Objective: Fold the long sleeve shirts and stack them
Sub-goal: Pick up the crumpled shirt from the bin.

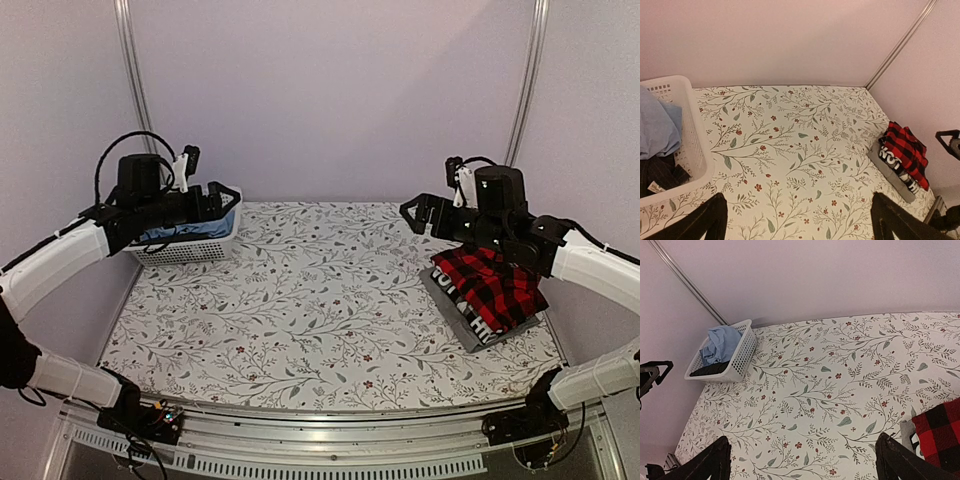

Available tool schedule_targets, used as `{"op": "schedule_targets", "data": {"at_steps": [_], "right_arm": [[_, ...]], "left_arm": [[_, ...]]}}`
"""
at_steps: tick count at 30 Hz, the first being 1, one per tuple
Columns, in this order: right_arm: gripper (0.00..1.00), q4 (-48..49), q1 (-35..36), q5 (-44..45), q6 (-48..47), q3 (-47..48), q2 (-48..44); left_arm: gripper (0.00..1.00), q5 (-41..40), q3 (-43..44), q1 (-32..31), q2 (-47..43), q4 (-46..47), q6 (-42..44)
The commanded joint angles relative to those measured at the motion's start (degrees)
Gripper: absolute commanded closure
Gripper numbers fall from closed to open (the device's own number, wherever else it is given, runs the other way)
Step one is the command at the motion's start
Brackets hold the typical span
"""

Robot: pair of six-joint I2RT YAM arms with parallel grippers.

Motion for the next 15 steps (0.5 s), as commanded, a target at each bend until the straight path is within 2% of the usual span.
{"op": "schedule_targets", "data": {"at_steps": [1,9,15], "right_arm": [[0.01,1.89,0.12,0.88,-0.93,0.86,-1.04],[0.01,1.54,0.12,0.6,-2.2,1.59,0.22],[0.01,0.58,0.12,-0.13,-3.56,2.94,1.46]], "left_arm": [[0.0,-1.03,-1.36,-0.33,-0.82,1.76,1.8],[0.0,-7.47,0.57,0.39,1.54,-0.13,2.06],[0.0,-12.52,5.21,6.33,10.38,-4.95,-1.66]]}}
